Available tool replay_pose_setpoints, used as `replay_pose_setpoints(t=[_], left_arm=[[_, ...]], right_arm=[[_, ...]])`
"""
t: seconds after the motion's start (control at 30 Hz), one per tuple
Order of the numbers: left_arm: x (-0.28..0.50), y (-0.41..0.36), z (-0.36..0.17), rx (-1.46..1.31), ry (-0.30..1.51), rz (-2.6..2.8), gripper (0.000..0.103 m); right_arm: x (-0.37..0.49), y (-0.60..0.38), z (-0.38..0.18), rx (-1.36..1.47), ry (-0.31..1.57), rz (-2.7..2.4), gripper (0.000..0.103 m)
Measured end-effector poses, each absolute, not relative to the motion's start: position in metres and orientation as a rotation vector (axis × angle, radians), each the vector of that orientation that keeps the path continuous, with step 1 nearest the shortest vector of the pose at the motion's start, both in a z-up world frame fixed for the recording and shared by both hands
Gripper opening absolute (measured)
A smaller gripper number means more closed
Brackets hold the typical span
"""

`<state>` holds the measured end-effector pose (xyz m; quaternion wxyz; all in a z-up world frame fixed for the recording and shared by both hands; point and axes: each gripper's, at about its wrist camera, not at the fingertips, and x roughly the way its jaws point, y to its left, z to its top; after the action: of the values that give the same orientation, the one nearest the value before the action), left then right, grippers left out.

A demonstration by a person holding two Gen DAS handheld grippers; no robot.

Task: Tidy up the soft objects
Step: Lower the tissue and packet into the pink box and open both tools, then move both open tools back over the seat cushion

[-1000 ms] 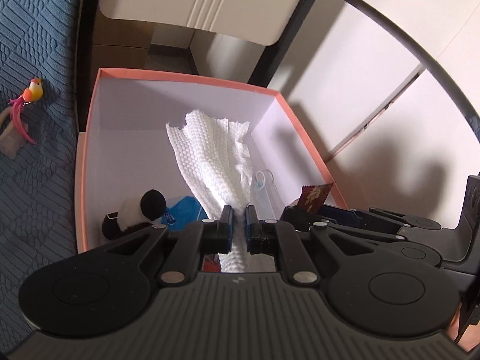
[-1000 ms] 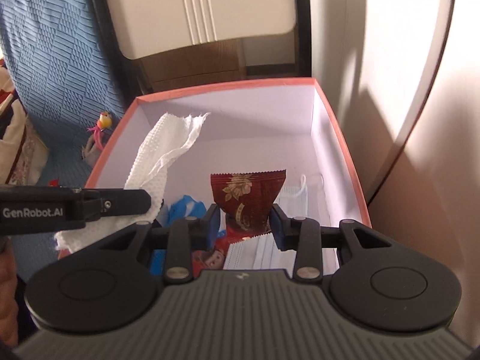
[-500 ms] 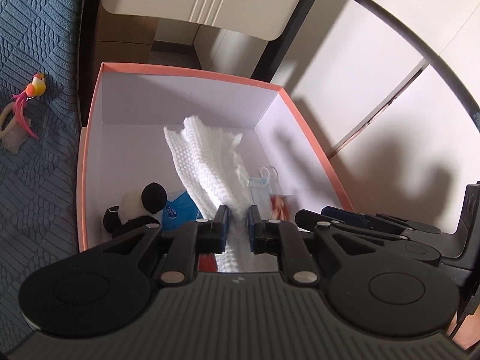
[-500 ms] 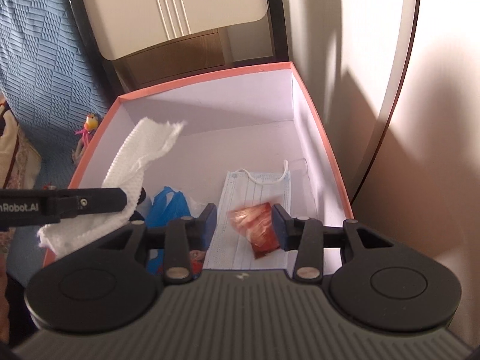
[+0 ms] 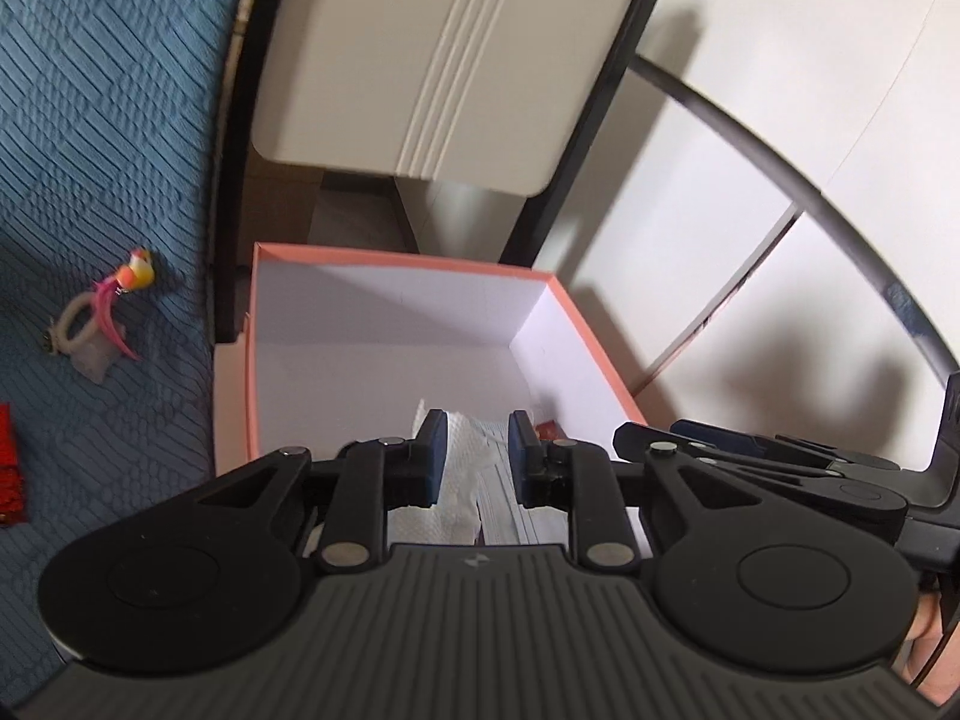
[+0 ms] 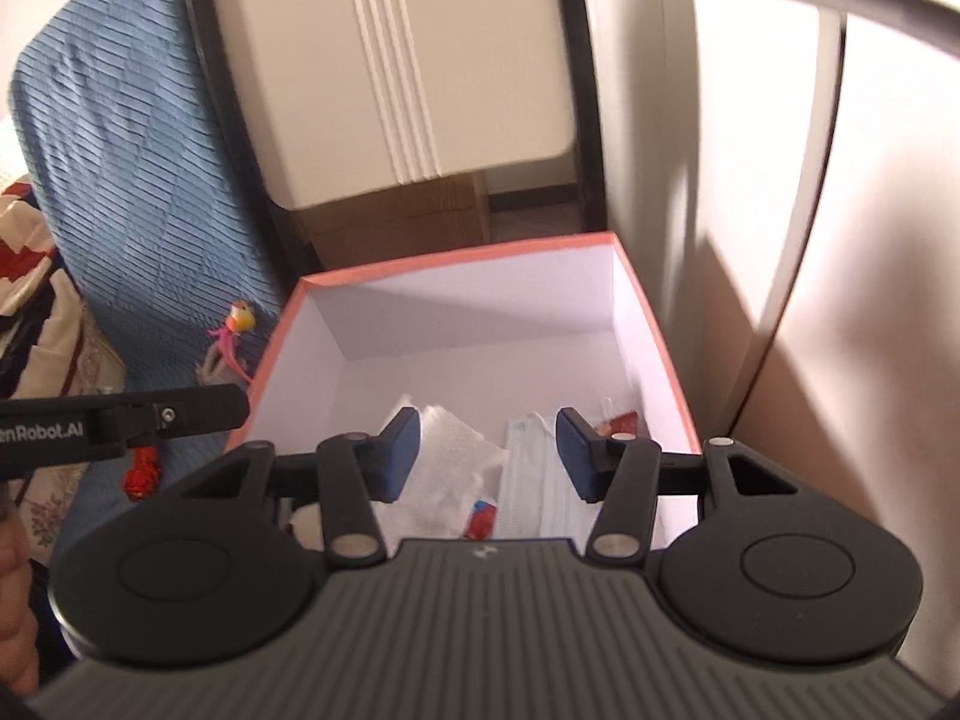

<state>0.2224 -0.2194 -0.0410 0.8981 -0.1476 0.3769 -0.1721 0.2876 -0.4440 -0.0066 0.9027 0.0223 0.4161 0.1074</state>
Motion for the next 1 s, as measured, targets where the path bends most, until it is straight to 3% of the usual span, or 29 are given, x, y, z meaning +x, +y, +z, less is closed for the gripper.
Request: replay_pose_setpoints(t=[0.4,1.0], left_arm=[[0.172,-0.163,0.01,-0.29,0.618,-0.296,0.025],[0.135,-0.084,-0.005,-0.293,0.551,-0.17,0.025]], right_arm=[[0.261,-0.384,0.048,0.053,0.731,0.319,0.053],[0.228,-0.306,0.027,0.002,0.753,0.427,0.053]])
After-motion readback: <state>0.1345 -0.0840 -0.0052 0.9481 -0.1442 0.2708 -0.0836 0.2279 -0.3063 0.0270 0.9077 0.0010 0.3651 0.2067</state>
